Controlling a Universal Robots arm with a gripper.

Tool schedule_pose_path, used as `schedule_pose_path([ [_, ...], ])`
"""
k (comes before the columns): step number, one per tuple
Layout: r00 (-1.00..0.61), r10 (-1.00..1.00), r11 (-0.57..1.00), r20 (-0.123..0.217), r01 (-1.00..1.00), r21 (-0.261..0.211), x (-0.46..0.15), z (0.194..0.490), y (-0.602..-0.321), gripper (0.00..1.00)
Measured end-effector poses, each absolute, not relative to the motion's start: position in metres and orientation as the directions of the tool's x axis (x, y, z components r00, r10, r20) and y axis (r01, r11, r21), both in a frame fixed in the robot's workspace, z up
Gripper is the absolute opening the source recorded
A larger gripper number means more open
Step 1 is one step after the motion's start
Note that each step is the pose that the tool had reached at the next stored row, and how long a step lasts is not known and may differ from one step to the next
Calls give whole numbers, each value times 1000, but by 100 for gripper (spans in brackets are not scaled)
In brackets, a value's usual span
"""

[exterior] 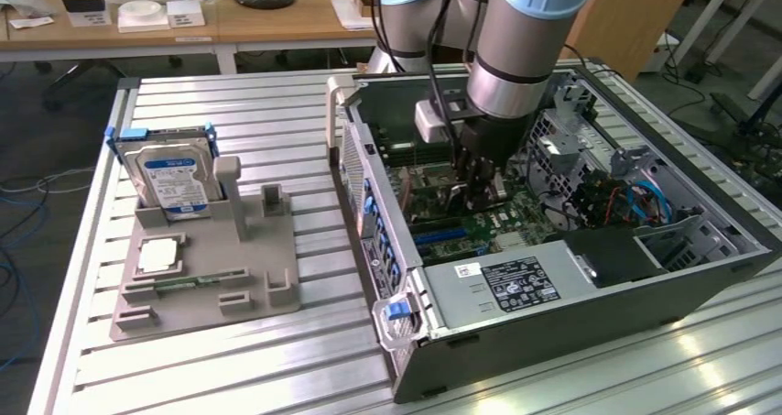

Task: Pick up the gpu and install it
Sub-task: 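Insert the gpu into the slot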

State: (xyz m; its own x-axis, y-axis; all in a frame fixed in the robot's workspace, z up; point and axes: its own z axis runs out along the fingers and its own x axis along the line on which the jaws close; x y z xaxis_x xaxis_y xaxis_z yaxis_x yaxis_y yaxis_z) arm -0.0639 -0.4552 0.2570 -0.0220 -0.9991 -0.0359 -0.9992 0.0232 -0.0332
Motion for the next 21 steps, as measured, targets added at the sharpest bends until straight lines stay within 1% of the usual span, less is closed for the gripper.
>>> schedule_pose_path([
  [21, -27, -999, 28, -35, -999, -33, -68, 243, -458, 28],
])
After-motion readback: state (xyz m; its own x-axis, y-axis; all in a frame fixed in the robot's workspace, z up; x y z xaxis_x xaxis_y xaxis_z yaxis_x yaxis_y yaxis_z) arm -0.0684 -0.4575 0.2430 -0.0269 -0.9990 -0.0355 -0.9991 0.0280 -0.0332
